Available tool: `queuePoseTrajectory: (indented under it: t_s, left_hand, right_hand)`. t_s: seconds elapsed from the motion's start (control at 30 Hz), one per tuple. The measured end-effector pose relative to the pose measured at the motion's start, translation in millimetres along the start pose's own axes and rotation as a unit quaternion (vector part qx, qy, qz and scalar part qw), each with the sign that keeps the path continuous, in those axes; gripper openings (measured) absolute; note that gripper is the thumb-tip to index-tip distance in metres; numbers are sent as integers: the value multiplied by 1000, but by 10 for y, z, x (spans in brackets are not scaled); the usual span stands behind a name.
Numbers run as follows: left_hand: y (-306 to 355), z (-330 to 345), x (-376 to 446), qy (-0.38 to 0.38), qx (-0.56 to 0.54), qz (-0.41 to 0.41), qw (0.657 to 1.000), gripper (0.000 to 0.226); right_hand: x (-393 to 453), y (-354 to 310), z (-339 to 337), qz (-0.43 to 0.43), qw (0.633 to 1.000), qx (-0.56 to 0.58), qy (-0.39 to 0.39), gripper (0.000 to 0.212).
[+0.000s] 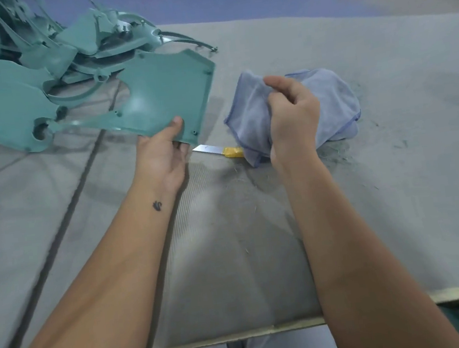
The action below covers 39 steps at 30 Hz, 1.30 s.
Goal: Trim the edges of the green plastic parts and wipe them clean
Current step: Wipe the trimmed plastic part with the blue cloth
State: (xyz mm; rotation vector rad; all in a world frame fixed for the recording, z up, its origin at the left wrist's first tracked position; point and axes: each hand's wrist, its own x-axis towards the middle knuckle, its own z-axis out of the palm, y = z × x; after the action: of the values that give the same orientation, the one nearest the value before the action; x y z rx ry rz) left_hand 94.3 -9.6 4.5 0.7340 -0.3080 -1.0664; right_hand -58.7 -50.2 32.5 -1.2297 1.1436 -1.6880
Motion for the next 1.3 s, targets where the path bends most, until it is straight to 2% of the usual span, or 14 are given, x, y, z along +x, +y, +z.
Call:
queuePoseTrajectory:
  t_s: [0.17,0.3,0.43,0.5,0.57,0.67,0.73,0.8,0.9,1.03,1.07,1.1,1.2,1.3]
  left_hand:
    - [-30,50,-35,-15,29,-18,999,34]
    - [-25,74,-75,-39,39,-44,998,27]
    - [-20,85,-81,-40,8,-54,998,35]
    - [-14,105,-96,-52,-16,-55,997,38]
    - [-10,126,-120,-77,-41,-54,995,36]
    - [-7,137,-155,-99,-55,-51,992,26]
    - [1,134,-155,-96,-65,-36,993,21]
    - [12,130,-136,-84,-56,-10,995,25]
    - [-1,130,-111,-79,-17,15,997,33]
    - [-32,138,-134,-102,-24,-7,994,21]
    - [-33,138,-139,-102,-31,-14,994,19]
    - [-36,135,-140,-99,-34,-19,994,19]
    - [-21,112,-123,-84,-21,-12,996,24]
    - [3,96,-103,-85,31,11,996,27]
  right_hand:
    - [-172,-5,115,-110,981,-75,-138,24]
    - [-240,84,223,-80,964,-125,-220,26]
    - [-232,157,240,-70,978,-102,-167,31]
    - [-214,202,268,-29,983,-109,-143,23]
    - [-202,224,317,21,975,-118,-186,16]
    - [-218,215,338,76,956,-63,-276,23]
    - [-212,180,302,94,952,-57,-286,22]
    - [-189,154,245,108,960,-36,-254,20]
    - [-184,135,203,85,973,-25,-213,13]
    - [-207,184,210,60,965,-57,-249,14]
    - [-210,196,212,41,959,-84,-268,7]
    - [-217,198,211,21,951,-115,-287,9]
    - [-231,210,223,-5,936,-162,-311,48]
    - [-240,196,231,-9,933,-168,-318,53]
